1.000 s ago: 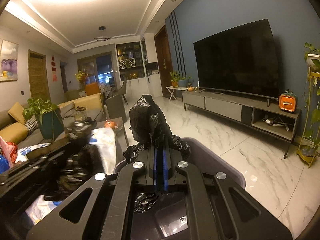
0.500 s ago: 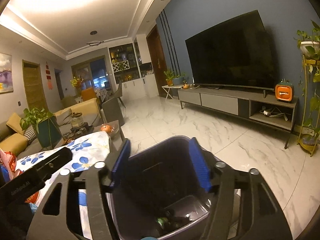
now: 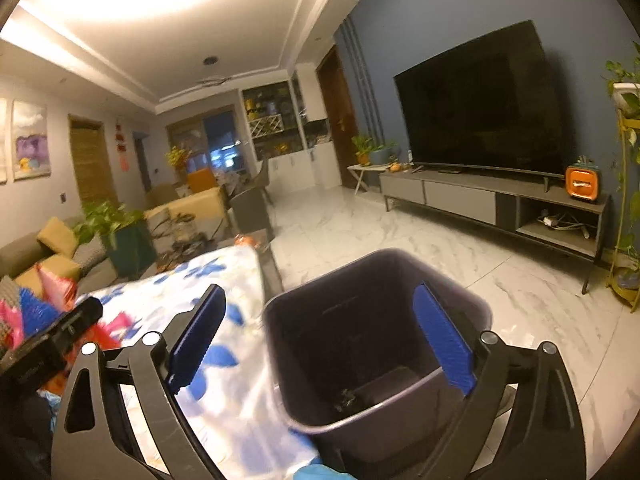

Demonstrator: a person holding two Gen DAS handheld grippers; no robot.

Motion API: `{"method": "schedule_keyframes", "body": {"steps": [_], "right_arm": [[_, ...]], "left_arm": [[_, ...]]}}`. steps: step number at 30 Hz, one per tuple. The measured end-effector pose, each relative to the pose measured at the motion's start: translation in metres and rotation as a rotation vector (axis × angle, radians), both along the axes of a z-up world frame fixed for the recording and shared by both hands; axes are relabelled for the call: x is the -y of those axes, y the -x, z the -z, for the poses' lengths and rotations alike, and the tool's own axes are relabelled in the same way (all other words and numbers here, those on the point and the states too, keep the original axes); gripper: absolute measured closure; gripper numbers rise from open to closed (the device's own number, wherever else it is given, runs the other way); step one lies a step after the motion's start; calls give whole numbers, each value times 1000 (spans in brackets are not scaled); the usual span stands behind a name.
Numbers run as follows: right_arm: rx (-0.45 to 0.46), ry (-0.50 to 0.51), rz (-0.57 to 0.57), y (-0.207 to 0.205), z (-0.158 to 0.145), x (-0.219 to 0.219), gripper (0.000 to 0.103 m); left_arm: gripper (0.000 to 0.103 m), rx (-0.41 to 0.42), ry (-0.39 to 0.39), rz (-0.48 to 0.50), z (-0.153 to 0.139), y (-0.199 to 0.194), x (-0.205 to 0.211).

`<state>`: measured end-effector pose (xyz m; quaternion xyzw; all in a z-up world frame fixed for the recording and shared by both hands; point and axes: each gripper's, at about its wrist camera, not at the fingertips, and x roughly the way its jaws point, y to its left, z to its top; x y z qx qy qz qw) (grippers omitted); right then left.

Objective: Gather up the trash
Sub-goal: 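Move back to the table and grasp the white paper cup with the left tool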

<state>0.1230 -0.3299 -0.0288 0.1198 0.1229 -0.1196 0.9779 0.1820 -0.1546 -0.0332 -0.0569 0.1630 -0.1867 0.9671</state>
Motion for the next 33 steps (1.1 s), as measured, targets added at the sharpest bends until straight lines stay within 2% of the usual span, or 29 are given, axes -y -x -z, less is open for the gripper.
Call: {"method": "schedule_keyframes", "body": {"steps": [7, 15, 20, 24, 27, 30, 33], "right_arm": [[-1, 17, -92, 7, -2, -45, 11], [-3, 26, -242, 2, 2, -113, 11], [11, 50, -289, 2, 3, -151, 11], [4, 29, -315, -2, 3, -165, 11], [-4, 37, -332, -10, 1, -176, 11], [-9, 48, -353, -17, 0, -186, 11], [-7, 53, -374, -23, 0, -196, 11]], "left_arm": [[10, 36, -70, -175, 8, 28, -63], [10, -3, -56, -336, 18, 45, -145], [10, -19, -72, -343, 31, 47, -176], [10, -37, -118, -347, 42, 37, -178], [10, -63, -115, -340, 47, 24, -183], [19, -97, -128, -319, 50, 11, -178], [32, -147, -122, -300, 55, -2, -179]]}}
